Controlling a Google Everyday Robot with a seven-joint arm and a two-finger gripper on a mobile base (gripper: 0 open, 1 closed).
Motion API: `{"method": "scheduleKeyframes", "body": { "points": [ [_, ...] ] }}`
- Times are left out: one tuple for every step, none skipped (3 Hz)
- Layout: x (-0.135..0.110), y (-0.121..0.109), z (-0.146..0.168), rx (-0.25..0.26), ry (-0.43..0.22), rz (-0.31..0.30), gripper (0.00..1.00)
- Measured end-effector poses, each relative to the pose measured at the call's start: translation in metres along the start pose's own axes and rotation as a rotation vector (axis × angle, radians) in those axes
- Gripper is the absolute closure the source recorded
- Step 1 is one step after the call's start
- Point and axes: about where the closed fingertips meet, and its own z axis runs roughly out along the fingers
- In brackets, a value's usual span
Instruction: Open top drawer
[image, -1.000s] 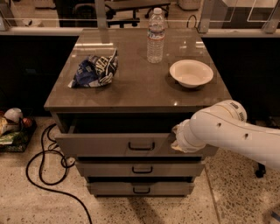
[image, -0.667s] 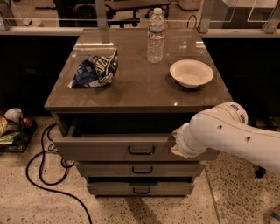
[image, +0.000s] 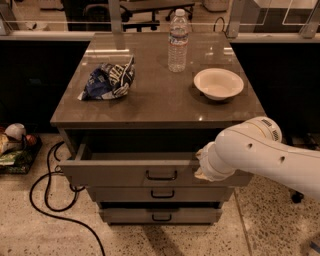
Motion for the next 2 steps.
{"method": "scheduleKeyframes", "body": {
  "points": [
    [-0.0066,0.0209,-0.0049,-0.071,0.046,-0.01,1.0],
    [-0.0078,0.0244,-0.0059,-0.082,0.053,-0.012,1.0]
  ]
}}
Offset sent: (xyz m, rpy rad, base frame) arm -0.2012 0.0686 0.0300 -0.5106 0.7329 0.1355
